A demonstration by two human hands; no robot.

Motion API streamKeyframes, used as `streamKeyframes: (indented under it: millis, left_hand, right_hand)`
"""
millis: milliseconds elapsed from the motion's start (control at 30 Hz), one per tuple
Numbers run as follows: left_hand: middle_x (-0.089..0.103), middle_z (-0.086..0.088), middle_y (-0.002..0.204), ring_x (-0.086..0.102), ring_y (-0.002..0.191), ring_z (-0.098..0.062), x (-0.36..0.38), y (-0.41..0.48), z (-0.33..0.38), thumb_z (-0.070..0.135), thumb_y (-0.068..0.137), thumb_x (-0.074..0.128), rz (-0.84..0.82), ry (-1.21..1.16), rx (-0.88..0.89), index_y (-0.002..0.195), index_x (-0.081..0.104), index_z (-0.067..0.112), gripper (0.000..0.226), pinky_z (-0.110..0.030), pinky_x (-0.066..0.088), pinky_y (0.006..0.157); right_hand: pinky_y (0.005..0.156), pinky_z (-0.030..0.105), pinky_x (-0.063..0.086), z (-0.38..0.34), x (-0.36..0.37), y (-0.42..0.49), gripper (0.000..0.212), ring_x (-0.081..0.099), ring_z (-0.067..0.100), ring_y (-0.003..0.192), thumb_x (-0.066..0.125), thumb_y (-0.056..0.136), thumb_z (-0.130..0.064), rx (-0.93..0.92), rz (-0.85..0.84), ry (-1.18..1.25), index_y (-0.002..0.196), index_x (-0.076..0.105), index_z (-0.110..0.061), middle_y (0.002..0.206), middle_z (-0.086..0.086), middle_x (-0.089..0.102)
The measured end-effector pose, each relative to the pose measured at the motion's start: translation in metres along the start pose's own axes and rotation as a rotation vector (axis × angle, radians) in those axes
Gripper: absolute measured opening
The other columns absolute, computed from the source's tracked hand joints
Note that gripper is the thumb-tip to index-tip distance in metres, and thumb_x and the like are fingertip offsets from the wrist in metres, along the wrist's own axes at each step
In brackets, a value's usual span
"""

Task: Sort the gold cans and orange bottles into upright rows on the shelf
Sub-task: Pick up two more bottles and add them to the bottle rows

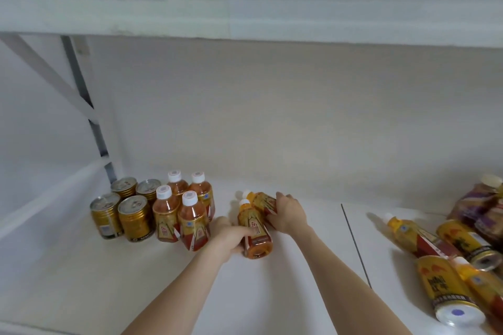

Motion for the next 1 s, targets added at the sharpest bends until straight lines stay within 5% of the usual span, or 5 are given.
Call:
streamKeyframes:
  millis: [200,300,400,567,1000]
  left_hand:
    - [0.064,-0.020,0.113,0.069,0.092,-0.030,0.009,-0.021,0.000,0.003,0.055,0.088,-0.111,0.034,0.096,0.129,0.045,-0.006,0.086,-0.048,0.060,0.071]
    - [0.066,-0.007,0.103,0.067,0.085,-0.016,0.009,-0.037,0.001,0.000,0.062,0.084,-0.121,0.124,0.166,0.115,0.056,0.008,0.060,-0.026,0.057,0.056]
    - [0.061,-0.002,0.104,0.060,0.086,-0.004,0.012,-0.052,0.003,-0.002,0.062,0.084,-0.125,0.195,0.225,0.115,0.050,0.014,0.065,-0.013,0.050,0.049]
    - [0.063,0.001,0.105,0.064,0.093,-0.005,0.016,-0.068,-0.002,0.013,0.045,0.091,-0.064,0.333,0.354,0.106,0.053,0.016,0.072,-0.013,0.053,0.068]
    - [0.064,0.006,0.107,0.063,0.092,-0.005,0.033,-0.098,-0.007,0.017,0.051,0.092,-0.112,0.344,0.355,0.107,0.051,0.028,0.071,-0.007,0.050,0.063]
  right_hand:
    - [0.068,0.028,0.042,0.027,-0.012,-0.029,0.046,0.053,0.036,0.097,0.064,0.073,-0.027,0.087,0.071,0.314,0.112,0.048,-0.009,0.100,0.017,0.055]
    - [0.066,0.024,0.040,0.042,-0.017,-0.053,0.055,0.047,0.028,0.104,0.071,0.067,-0.018,0.120,0.103,0.453,0.118,0.050,-0.014,0.093,0.008,0.056]
    - [0.079,0.027,0.043,0.056,-0.022,-0.078,0.070,0.048,0.022,0.096,0.077,0.064,-0.015,0.176,0.139,0.552,0.127,0.046,-0.015,0.102,0.005,0.046]
    - [0.078,0.033,0.052,0.076,-0.014,-0.110,0.063,0.061,0.017,0.092,0.082,0.062,-0.016,0.252,0.152,0.724,0.112,0.044,-0.023,0.105,0.000,0.059]
    - [0.075,0.028,0.055,0.075,-0.023,-0.146,0.058,0.066,0.007,0.083,0.083,0.062,-0.017,0.225,0.084,0.782,0.105,0.046,-0.031,0.094,-0.010,0.067]
Point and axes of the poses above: each hand's wrist, its own y-axis towards the middle knuckle, its own x-axis out of the palm, z = x × y, the point moved 10 cm from there along y, towards the middle knuckle
